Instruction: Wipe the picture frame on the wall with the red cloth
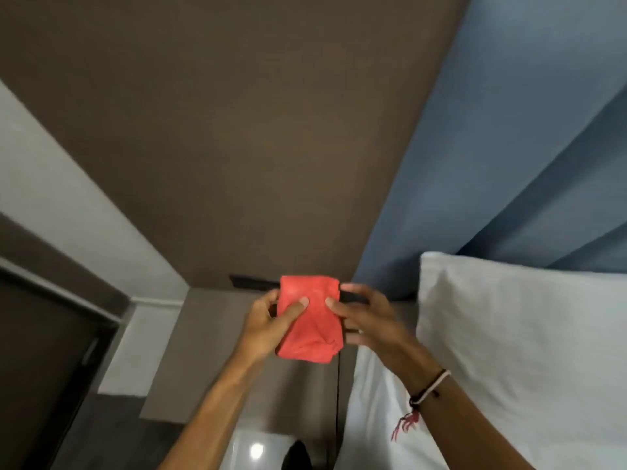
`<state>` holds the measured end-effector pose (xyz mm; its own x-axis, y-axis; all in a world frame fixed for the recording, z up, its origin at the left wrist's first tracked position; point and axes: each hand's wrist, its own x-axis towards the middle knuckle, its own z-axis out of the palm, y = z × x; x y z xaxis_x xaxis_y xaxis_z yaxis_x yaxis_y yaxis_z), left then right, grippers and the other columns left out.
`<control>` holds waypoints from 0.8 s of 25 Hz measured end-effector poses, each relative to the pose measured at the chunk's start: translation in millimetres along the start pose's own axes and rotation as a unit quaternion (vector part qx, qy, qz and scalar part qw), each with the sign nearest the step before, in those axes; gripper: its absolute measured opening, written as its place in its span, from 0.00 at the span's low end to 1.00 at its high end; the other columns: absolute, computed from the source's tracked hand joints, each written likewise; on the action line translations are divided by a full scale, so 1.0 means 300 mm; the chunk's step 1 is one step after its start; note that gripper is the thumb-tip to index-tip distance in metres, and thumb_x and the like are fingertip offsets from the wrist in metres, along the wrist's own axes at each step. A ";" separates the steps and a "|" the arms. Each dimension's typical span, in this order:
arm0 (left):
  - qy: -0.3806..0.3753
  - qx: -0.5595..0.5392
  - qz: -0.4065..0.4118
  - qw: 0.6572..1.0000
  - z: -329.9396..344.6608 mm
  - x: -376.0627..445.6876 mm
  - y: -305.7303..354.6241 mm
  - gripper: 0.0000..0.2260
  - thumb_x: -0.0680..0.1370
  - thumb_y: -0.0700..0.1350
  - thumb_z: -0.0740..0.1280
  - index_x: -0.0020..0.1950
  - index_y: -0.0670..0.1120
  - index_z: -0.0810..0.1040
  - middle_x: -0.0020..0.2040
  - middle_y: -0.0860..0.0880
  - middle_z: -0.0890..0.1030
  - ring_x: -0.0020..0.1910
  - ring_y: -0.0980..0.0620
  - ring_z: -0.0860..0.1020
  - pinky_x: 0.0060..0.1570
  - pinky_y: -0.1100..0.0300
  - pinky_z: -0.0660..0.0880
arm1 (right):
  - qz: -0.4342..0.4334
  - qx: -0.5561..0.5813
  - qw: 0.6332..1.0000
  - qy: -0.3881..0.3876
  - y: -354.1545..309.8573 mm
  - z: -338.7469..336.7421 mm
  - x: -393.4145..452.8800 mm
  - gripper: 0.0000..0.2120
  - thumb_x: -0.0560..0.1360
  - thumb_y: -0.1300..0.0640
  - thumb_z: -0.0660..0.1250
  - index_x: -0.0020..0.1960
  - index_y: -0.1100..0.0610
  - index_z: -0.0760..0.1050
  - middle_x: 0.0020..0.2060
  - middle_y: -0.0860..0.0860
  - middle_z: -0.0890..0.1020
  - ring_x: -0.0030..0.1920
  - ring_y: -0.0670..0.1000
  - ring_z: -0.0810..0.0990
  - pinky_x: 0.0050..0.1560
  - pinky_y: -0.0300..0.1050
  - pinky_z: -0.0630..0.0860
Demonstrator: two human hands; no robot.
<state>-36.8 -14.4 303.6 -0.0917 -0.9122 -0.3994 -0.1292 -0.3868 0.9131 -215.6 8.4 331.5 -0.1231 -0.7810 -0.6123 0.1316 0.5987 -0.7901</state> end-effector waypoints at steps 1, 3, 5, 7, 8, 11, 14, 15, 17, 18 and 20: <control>-0.008 -0.008 -0.054 0.998 -0.008 0.016 -0.137 0.14 0.77 0.33 0.72 0.62 0.33 0.79 0.53 0.36 0.86 0.39 0.55 0.84 0.39 0.65 0.82 | 0.045 0.002 0.999 0.000 0.134 0.023 0.060 0.23 0.75 0.61 0.75 0.67 0.58 0.72 0.62 0.61 0.83 0.58 0.64 0.85 0.54 0.60 0.84; -0.023 -0.011 -0.152 0.988 -0.013 0.041 -0.393 0.22 0.74 0.31 0.74 0.67 0.36 0.74 0.60 0.34 0.83 0.48 0.45 0.83 0.45 0.59 0.82 | 0.113 -0.005 0.994 0.003 0.389 0.060 0.170 0.22 0.75 0.62 0.75 0.66 0.58 0.73 0.62 0.58 0.83 0.57 0.62 0.85 0.50 0.55 0.84; -0.022 -0.003 -0.220 0.975 -0.008 0.061 -0.609 0.27 0.73 0.30 0.75 0.70 0.38 0.72 0.63 0.35 0.82 0.54 0.43 0.81 0.53 0.53 0.80 | 0.161 0.000 0.986 0.038 0.603 0.087 0.266 0.20 0.74 0.67 0.73 0.63 0.58 0.74 0.62 0.60 0.82 0.59 0.63 0.83 0.55 0.58 0.83; -0.018 0.008 -0.245 0.969 0.012 0.095 -0.775 0.28 0.72 0.28 0.74 0.71 0.37 0.72 0.65 0.35 0.81 0.56 0.44 0.79 0.59 0.50 0.78 | 0.181 0.006 0.980 0.078 0.762 0.104 0.352 0.20 0.74 0.73 0.71 0.64 0.62 0.74 0.63 0.67 0.80 0.61 0.66 0.81 0.62 0.64 0.78; -0.010 0.005 -0.249 0.968 0.027 0.121 -0.854 0.28 0.72 0.26 0.73 0.71 0.37 0.73 0.66 0.33 0.80 0.57 0.45 0.78 0.60 0.50 0.76 | 0.183 0.011 0.979 0.089 0.839 0.107 0.400 0.21 0.74 0.75 0.70 0.66 0.66 0.73 0.64 0.70 0.79 0.60 0.64 0.81 0.66 0.66 0.76; 0.009 0.010 -0.237 0.971 0.054 0.204 -1.002 0.30 0.74 0.25 0.70 0.75 0.38 0.70 0.70 0.34 0.77 0.62 0.45 0.77 0.66 0.50 0.75 | 0.165 -0.020 0.981 0.098 0.971 0.105 0.534 0.20 0.75 0.77 0.67 0.67 0.72 0.73 0.65 0.73 0.77 0.55 0.58 0.76 0.69 0.65 0.73; -0.030 0.052 -0.206 0.977 0.066 0.269 -1.092 0.34 0.77 0.26 0.67 0.81 0.43 0.62 0.76 0.37 0.72 0.74 0.39 0.72 0.75 0.41 0.70 | 0.152 -0.079 0.983 0.066 1.029 0.095 0.626 0.21 0.76 0.77 0.64 0.69 0.70 0.72 0.61 0.68 0.79 0.54 0.57 0.76 0.55 0.52 0.79; -0.050 0.063 -0.199 0.977 0.068 0.290 -1.117 0.35 0.78 0.26 0.65 0.82 0.44 0.59 0.78 0.37 0.70 0.76 0.38 0.71 0.76 0.39 0.69 | 0.143 -0.092 0.984 0.052 1.038 0.091 0.652 0.23 0.76 0.78 0.63 0.70 0.70 0.71 0.60 0.67 0.79 0.55 0.57 0.77 0.54 0.49 0.79; -0.097 0.091 -0.198 0.971 0.070 0.313 -1.124 0.36 0.79 0.26 0.63 0.83 0.46 0.56 0.80 0.37 0.64 0.78 0.37 0.67 0.78 0.39 0.66 | 0.133 -0.141 0.981 0.017 1.031 0.081 0.681 0.26 0.75 0.79 0.63 0.72 0.68 0.69 0.58 0.64 0.79 0.57 0.57 0.78 0.55 0.41 0.81; -0.112 0.118 -0.195 0.967 0.068 0.307 -1.112 0.36 0.79 0.26 0.62 0.83 0.46 0.55 0.81 0.38 0.61 0.79 0.37 0.65 0.79 0.40 0.64 | 0.124 -0.183 0.975 0.003 1.010 0.078 0.674 0.28 0.75 0.78 0.64 0.73 0.66 0.68 0.56 0.61 0.78 0.56 0.56 0.77 0.52 0.34 0.81; -0.115 0.163 -0.179 0.963 0.062 0.299 -1.088 0.34 0.80 0.28 0.62 0.83 0.45 0.56 0.83 0.37 0.57 0.81 0.36 0.59 0.81 0.42 0.59 | 0.094 -0.241 0.966 -0.006 0.980 0.064 0.655 0.33 0.76 0.73 0.66 0.78 0.59 0.63 0.56 0.56 0.76 0.57 0.53 0.77 0.59 0.39 0.81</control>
<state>-21.2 32.6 -31.9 -0.1953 -0.6599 -0.7255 -0.4929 -0.5735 0.6543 -182.3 27.5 -20.6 -0.1294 -0.6502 -0.7487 -0.3224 0.7416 -0.5883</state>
